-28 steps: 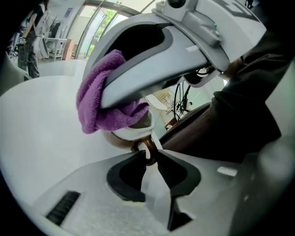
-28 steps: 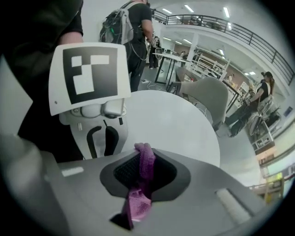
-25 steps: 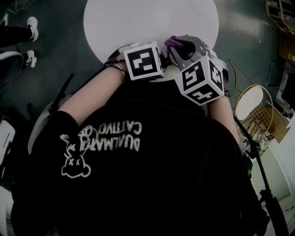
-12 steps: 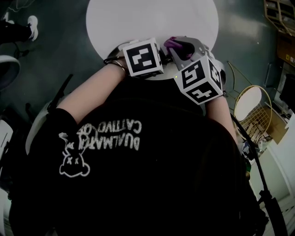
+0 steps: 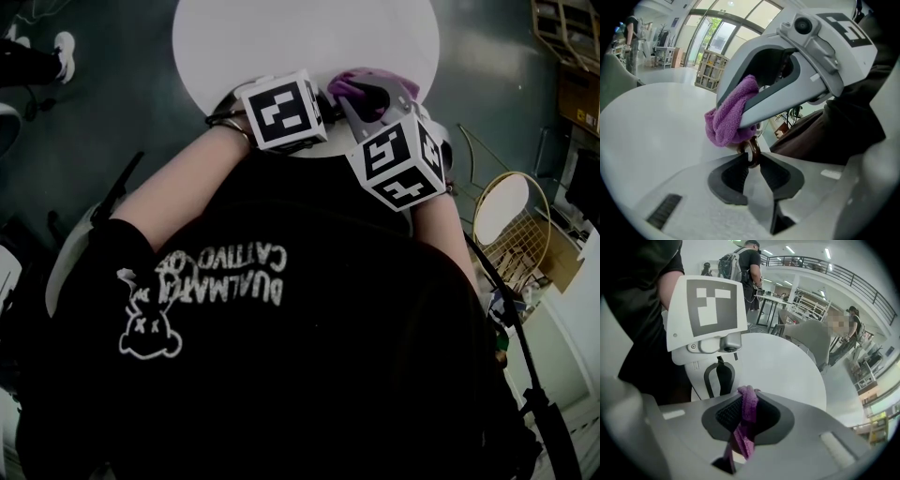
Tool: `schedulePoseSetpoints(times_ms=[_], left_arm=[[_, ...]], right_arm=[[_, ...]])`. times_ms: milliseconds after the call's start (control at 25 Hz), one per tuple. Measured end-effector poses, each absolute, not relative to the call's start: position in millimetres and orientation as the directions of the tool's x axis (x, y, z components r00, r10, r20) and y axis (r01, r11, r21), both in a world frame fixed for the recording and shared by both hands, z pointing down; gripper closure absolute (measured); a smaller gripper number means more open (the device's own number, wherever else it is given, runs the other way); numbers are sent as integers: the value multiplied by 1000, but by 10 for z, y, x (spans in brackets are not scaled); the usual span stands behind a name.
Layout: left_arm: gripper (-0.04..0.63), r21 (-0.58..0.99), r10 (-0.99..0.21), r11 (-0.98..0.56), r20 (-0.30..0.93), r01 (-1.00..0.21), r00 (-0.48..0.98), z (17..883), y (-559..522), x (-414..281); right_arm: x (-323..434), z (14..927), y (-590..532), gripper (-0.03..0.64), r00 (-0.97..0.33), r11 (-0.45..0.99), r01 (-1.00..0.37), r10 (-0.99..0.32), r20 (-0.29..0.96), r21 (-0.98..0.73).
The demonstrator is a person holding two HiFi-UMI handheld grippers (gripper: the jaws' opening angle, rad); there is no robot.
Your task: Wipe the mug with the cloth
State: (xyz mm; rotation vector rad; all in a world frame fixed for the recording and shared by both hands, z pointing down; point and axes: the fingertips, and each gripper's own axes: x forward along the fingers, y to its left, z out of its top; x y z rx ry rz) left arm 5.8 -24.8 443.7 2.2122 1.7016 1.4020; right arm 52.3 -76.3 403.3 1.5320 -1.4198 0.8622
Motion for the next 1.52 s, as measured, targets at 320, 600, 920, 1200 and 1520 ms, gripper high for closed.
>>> schedulePoseSetpoints(times_ms=[320,600,920,1200,1520], left_arm=[[523,421,733,-407,680,811,15,4433,-275,82],[519,453,739,-396,673,799,-16,4425,-277,147],[520,411,707,-436,707,800,22,4384,-289,240],[515,402,670,-575,731,713,129,4394,-308,244],[511,363,586,-729,768,580,257,4420,-379,310]], right_arm=[[581,4092,-752,568,100,52,-990,-382,919,130],[607,4136,-772,571,-46,202,-979,-332,942,23],[576,4197,-784,571,-231,472,-871,-150,961,-136],[524,4312,-799,571,-356,657,-705,-1,935,-268],[486,4460,-758,571,-387,812,-515,64,920,-273]])
